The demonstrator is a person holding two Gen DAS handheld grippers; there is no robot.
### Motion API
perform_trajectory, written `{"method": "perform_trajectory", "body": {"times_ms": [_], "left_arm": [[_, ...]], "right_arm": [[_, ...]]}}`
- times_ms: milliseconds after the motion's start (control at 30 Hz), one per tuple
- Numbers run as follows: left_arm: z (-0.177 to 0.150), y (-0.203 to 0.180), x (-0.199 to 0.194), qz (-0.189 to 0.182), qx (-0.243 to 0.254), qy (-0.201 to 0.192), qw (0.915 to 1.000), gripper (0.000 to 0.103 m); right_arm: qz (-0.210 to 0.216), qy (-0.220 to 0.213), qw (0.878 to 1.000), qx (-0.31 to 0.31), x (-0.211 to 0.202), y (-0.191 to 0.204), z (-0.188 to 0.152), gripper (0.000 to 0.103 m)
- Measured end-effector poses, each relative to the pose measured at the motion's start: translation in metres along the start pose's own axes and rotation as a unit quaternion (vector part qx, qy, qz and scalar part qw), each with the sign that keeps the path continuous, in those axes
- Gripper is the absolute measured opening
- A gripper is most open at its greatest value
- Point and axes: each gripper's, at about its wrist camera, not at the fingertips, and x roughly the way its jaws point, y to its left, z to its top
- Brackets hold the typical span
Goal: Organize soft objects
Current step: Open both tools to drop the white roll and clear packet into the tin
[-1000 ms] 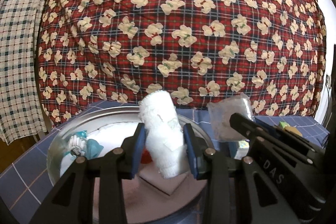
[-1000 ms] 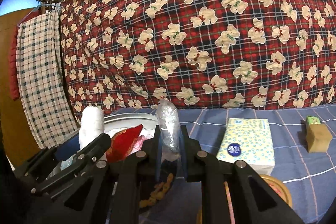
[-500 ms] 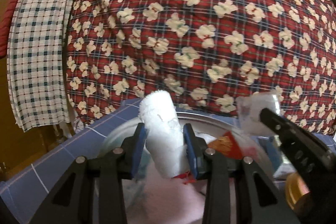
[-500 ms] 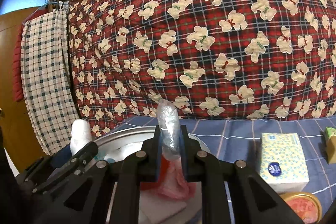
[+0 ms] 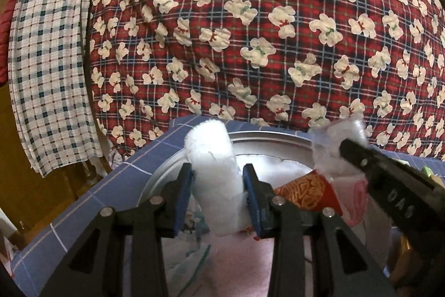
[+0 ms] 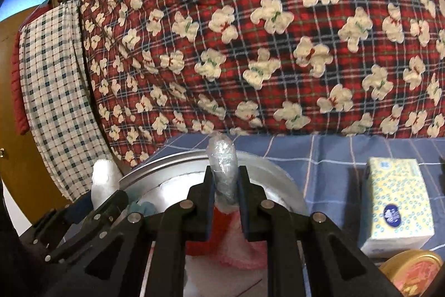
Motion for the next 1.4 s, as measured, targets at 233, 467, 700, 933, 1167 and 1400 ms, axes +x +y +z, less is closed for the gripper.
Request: {"method": "perform_trajectory", "body": {"times_ms": [233, 467, 700, 933, 1167, 1400], "left_arm": [[0.0, 0.0, -0.002, 0.007, 0.006, -0.002, 1.0, 0.036], [-0.008, -0.001, 0.007, 0.011, 0.006, 0.032, 0.9994, 0.041], [-0.01, -0.006, -0.009, 0.052, 0.017, -0.018, 0.9983, 0.103], [-0.011, -0.005, -0.014, 0.043, 0.003, -0.024, 0.9988, 0.103], [-0.013, -0.015, -0.028, 0.038, 0.014, -0.065, 0.997, 0.103], [-0.012, -0.018, -0.033, 0.03, 0.012, -0.075, 0.9967, 0.103]], "right_arm": [[0.015, 0.041, 0.999, -0.004, 0.016, 0.005, -0.003, 0.017], [0.068, 0.033, 0.997, 0.003, 0.015, 0.006, -0.006, 0.029], [0.063, 0.003, 0.998, 0.008, 0.001, 0.008, -0.007, 0.086], [0.028, -0.06, 0.998, 0.015, -0.031, -0.003, -0.011, 0.086], [-0.051, -0.106, 0.993, 0.009, -0.047, -0.014, -0.014, 0.086], [-0.108, -0.149, 0.982, -0.029, -0.059, -0.016, -0.02, 0.086]]}}
